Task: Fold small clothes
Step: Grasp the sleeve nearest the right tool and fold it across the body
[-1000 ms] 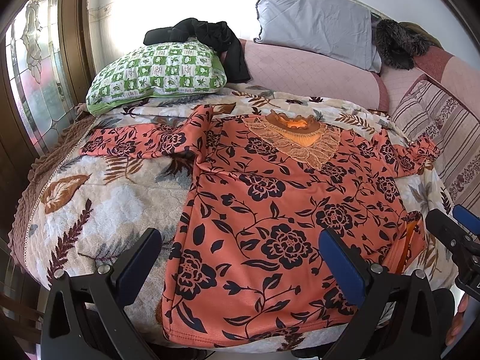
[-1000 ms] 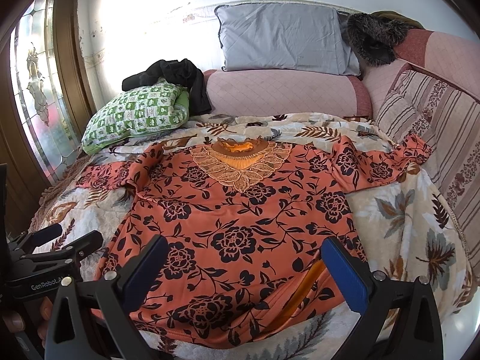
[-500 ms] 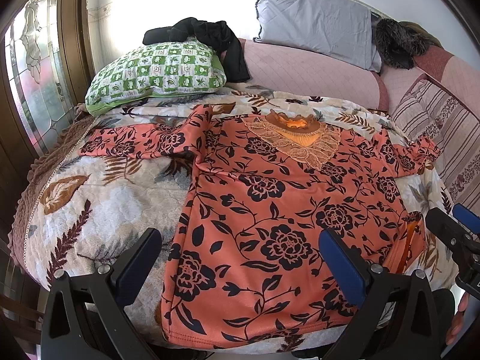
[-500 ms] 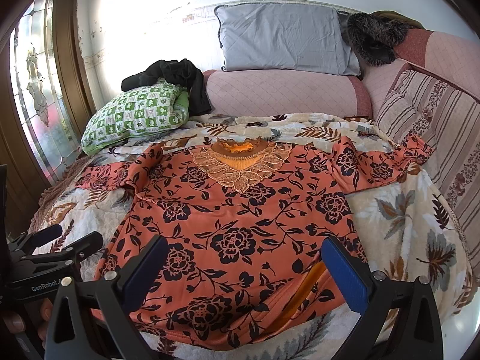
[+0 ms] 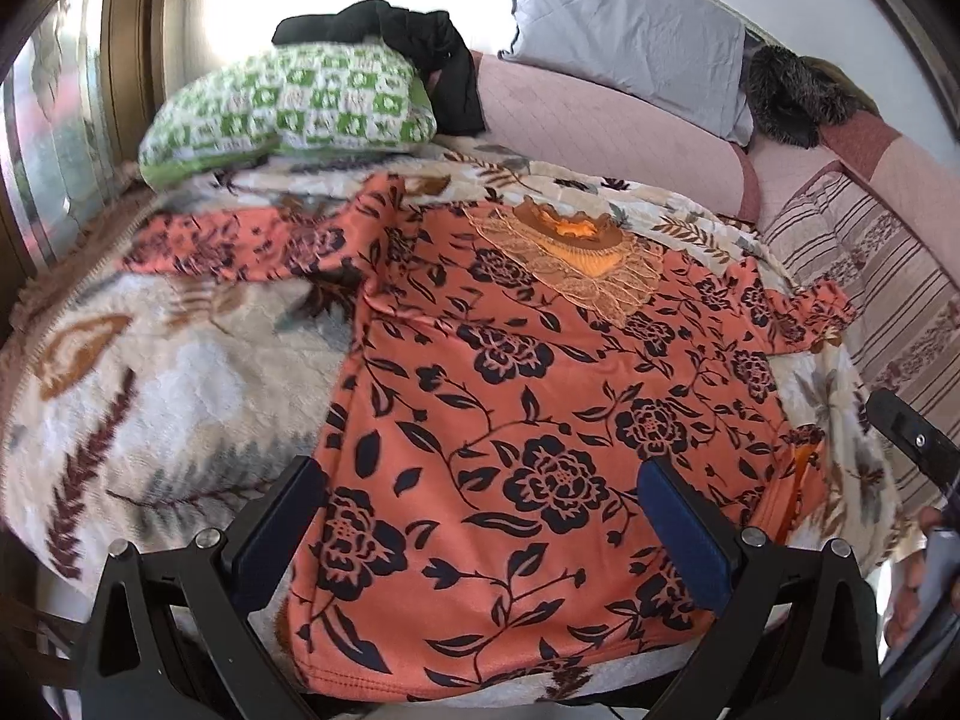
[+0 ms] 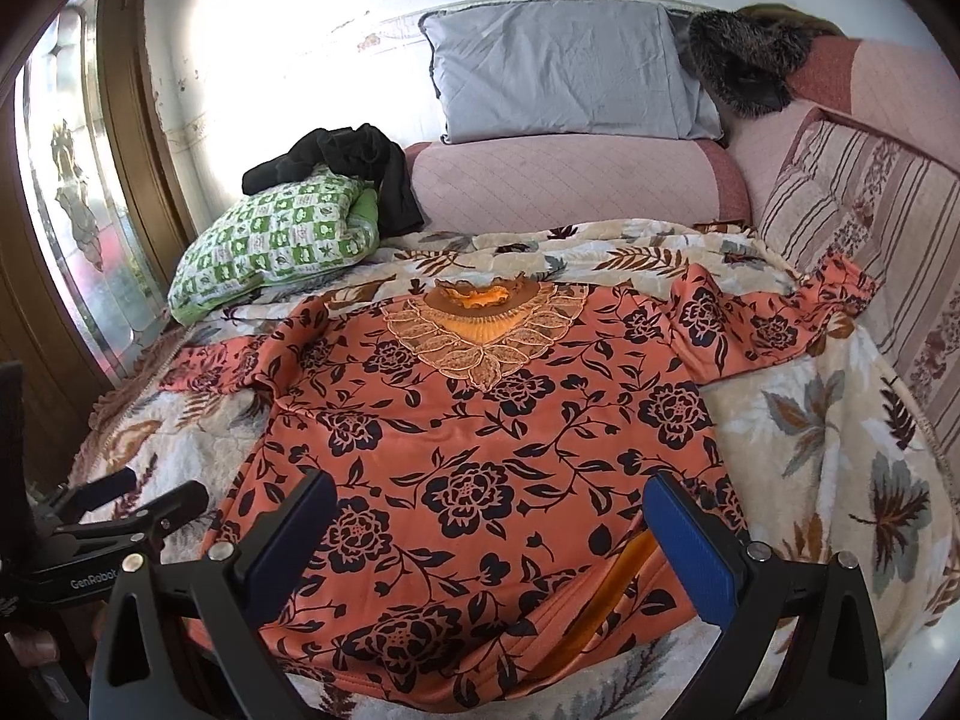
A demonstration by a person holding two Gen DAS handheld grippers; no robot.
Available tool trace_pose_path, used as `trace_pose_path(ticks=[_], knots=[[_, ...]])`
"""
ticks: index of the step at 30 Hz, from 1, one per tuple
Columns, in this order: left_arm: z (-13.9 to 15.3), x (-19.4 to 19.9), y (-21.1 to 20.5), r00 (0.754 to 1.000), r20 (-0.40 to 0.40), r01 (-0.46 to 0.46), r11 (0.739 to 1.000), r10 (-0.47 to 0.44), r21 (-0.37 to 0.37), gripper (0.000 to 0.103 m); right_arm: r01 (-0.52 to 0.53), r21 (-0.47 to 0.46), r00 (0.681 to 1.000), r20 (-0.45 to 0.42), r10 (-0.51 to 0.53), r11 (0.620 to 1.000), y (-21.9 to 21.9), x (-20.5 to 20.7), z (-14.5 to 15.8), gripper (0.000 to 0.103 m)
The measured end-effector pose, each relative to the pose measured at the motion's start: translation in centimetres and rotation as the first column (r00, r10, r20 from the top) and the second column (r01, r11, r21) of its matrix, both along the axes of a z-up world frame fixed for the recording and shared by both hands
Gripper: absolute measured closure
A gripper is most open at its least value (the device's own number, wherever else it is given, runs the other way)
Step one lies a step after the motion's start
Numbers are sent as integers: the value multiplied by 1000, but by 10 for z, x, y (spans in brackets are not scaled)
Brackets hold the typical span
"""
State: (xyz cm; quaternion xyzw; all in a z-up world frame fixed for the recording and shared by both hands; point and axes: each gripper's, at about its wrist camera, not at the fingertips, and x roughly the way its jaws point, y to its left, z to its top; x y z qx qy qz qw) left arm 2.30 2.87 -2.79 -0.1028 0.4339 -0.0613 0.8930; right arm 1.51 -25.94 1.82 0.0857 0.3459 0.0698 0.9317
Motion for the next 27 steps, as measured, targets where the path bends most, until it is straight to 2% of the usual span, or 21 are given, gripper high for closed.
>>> trace_pose_path(ticks=[2, 3, 6, 8, 10, 12, 14, 15, 19, 24, 25, 26, 27], knots=[[-16, 11, 19, 998, -62, -20, 995, 14, -100, 0, 40, 103, 999, -20, -38, 994, -40, 11, -8, 0], [-24, 16, 28, 995, -89, -44, 992, 33, -121, 0, 76, 158, 997, -36, -72, 985, -66, 20, -13, 0], [-38, 30, 54, 987, -124, -116, 986, 101, -123, 0, 214, 310, 977, -61, -206, 926, -161, 51, -27, 0], [-42, 37, 68, 985, -115, -141, 984, 128, -108, 0, 342, 396, 939, -116, -323, 852, -234, 78, -42, 0], [-47, 44, 80, 984, -106, -152, 984, 142, -93, 0, 450, 483, 889, -168, -425, 751, -307, 105, -57, 0], [-53, 50, 92, 982, -99, -167, 982, 158, -84, 0, 531, 525, 839, -214, -501, 665, -370, 132, -70, 3], [-59, 52, 104, 980, -87, -185, 980, 179, -72, 0, 581, 528, 800, -232, -553, 619, -415, 160, -77, 16], [-62, 53, 108, 979, -85, -192, 979, 187, -64, 0, 594, 530, 789, -237, -567, 606, -431, 174, -80, 16], [-77, 57, 118, 975, -88, -209, 977, 206, -29, 0, 617, 521, 773, -264, -577, 590, -468, 229, -97, 16], [-89, 62, 121, 975, -98, -200, 980, 197, -19, 0, 656, 445, 752, -314, -580, 610, -484, 280, -126, 18], [-90, 63, 121, 975, -100, -200, 980, 197, -16, 0, 656, 428, 753, -322, -574, 621, -485, 286, -130, 28], [-90, 63, 122, 975, -101, -200, 980, 198, -17, 0, 661, 405, 750, -339, -568, 631, -486, 293, -135, 56], [-90, 63, 123, 975, -97, -202, 979, 199, -24, 0, 676, 361, 737, -365, -569, 643, -486, 300, -137, 77]])
